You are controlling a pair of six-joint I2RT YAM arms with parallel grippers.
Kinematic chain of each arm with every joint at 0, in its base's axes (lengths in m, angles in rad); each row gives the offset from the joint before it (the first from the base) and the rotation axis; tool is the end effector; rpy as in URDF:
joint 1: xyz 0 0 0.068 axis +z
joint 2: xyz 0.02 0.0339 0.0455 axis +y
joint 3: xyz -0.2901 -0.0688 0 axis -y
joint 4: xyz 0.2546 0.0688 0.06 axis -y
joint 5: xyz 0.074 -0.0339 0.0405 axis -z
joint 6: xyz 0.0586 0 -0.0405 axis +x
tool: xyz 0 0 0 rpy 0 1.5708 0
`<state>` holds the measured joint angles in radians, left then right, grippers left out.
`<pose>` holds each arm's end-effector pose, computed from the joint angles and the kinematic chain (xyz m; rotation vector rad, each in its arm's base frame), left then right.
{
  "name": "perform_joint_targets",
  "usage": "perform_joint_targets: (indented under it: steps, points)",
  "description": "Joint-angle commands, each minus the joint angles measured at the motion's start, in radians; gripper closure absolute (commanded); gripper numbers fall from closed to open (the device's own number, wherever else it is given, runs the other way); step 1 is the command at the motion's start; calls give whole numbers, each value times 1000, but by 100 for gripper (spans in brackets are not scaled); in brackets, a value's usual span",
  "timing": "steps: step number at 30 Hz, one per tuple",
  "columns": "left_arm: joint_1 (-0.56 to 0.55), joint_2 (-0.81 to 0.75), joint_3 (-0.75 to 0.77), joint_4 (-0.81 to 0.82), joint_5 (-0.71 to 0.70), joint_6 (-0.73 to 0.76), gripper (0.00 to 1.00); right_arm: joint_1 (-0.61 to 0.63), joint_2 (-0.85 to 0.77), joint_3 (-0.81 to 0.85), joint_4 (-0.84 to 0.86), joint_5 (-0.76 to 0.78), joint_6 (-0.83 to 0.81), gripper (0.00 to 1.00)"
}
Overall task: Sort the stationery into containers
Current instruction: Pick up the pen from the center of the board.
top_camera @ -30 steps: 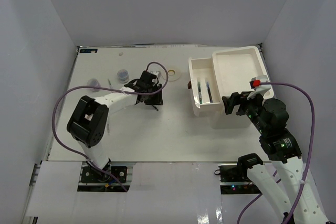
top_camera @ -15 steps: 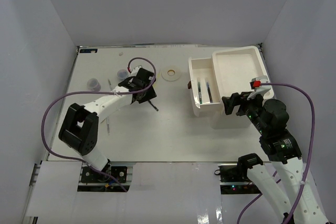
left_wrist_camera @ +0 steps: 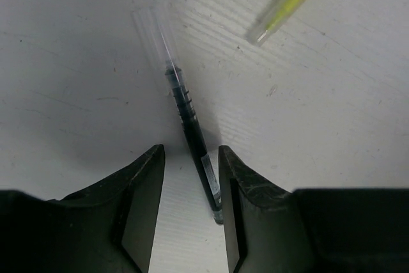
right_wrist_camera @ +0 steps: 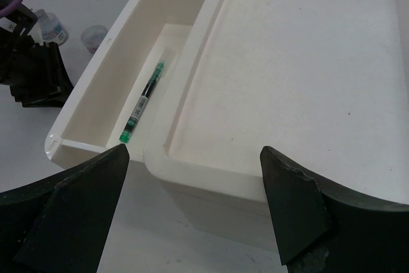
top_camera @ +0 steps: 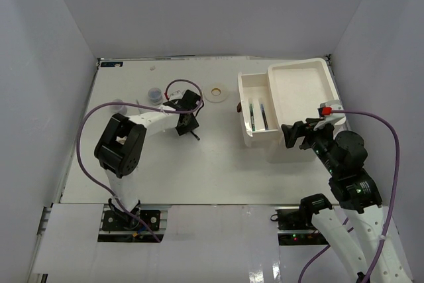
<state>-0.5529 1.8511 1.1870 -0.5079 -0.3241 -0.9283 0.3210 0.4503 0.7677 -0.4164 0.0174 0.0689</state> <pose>0.3400 -0.1879 0.1632 -0.5767 2.5700 -0.0413 0.1084 0.0350 0.3631 -0.1978 1.6657 0.2799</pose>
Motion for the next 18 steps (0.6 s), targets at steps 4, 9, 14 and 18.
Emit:
perform_joint_targets:
  steps: [4,9,14,18]
  points:
    - [5,30,8,-11,-20,-29,59,3,-10,-25,-56,15,-1,10]
    - [5,-18,-46,-14,-24,-14,77,1,-5,-24,-53,15,-4,10]
    - [5,-117,-84,-15,37,57,90,3,5,-16,-53,9,-3,10]
    - [5,-281,-64,-1,141,141,95,1,24,-2,-51,4,-3,10]
